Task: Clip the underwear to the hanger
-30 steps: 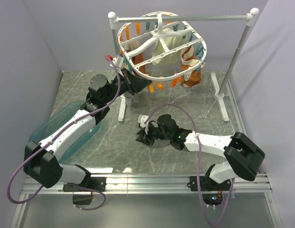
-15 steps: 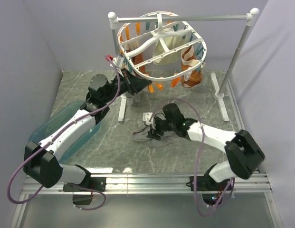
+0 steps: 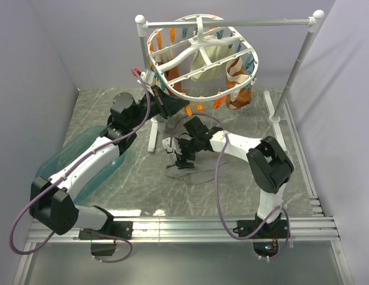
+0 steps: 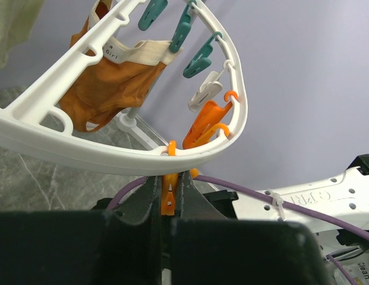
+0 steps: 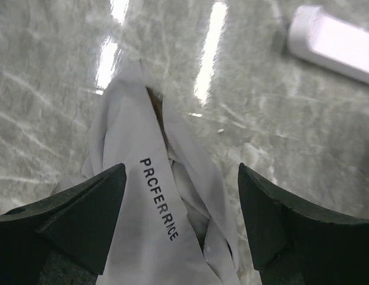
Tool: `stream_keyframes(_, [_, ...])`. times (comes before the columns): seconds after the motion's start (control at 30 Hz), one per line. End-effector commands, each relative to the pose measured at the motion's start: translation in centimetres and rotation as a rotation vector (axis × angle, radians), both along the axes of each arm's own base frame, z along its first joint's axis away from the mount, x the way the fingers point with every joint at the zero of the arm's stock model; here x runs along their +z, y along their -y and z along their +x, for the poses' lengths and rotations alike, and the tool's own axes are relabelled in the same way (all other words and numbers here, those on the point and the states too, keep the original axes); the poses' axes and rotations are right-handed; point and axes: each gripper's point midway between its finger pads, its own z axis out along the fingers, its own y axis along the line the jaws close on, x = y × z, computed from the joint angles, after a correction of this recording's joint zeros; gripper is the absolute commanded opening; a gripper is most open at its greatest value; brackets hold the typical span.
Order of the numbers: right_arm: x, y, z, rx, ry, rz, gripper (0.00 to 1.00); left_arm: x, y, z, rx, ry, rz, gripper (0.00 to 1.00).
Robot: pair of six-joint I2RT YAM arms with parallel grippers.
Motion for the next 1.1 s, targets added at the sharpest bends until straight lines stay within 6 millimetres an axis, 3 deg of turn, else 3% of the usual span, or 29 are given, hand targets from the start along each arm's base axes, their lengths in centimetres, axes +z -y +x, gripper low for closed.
stream_keyframes(0.0, [0.1, -0.1, -0.8, 0.078, -0.017, -0.038, 0.83, 0.7, 0.3, -0.4, -0.041, 0.023, 0.002, 0.00])
stream_keyframes(0.3, [-2.2, 0.3, -3.6, 0.111, -0.106, -0.116, 0.82, 0.5, 0.2, 0.0, -0.035, 0.020, 0.004, 0.00])
stream_keyframes(0.43, [-3.1, -0.2, -3.4, 0.052, -0.102, -0.137, 0.79, 0.6, 0.2, 0.0, -0.035, 0.022, 0.000, 0.00])
stream_keyframes(0.53, [-3.4, -0.6, -3.0, 0.023, -0.082, -0.143, 0.69, 0.7, 0.2, 0.1, -0.032, 0.024, -0.002, 0.00])
stream_keyframes(0.57, [-3.7, -0.6, -2.7, 0.009, -0.069, -0.156, 0.58, 0.7, 0.2, 0.0, -0.034, 0.024, -0.002, 0.00])
stream_keyframes(0.7, [-4.2, 0.0, -2.4, -0.026, -0.053, -0.173, 0.35, 0.6, 0.2, 0.0, -0.036, 0.021, -0.002, 0.00])
stream_keyframes(0.83, [-2.5, 0.6, -1.8, -0.043, -0.026, -0.125, 0.13, 0.6, 0.1, -0.1, -0.038, 0.023, 0.003, 0.00])
stream_keyframes(0.87, [-2.0, 0.6, -1.6, -0.051, -0.017, -0.106, 0.02, 0.5, 0.0, -0.2, -0.039, 0.025, 0.004, 0.00])
stream_keyframes(0.9, [-1.6, 0.8, -1.6, -0.058, -0.012, -0.090, 0.00, 0.5, -0.1, -0.2, -0.037, 0.025, 0.005, 0.00])
stream_keyframes(1.07, [4.4, 1.3, -0.5, -0.128, 0.076, 0.042, 0.00, 0.5, -0.5, -0.4, -0.036, 0.035, 0.017, 0.00])
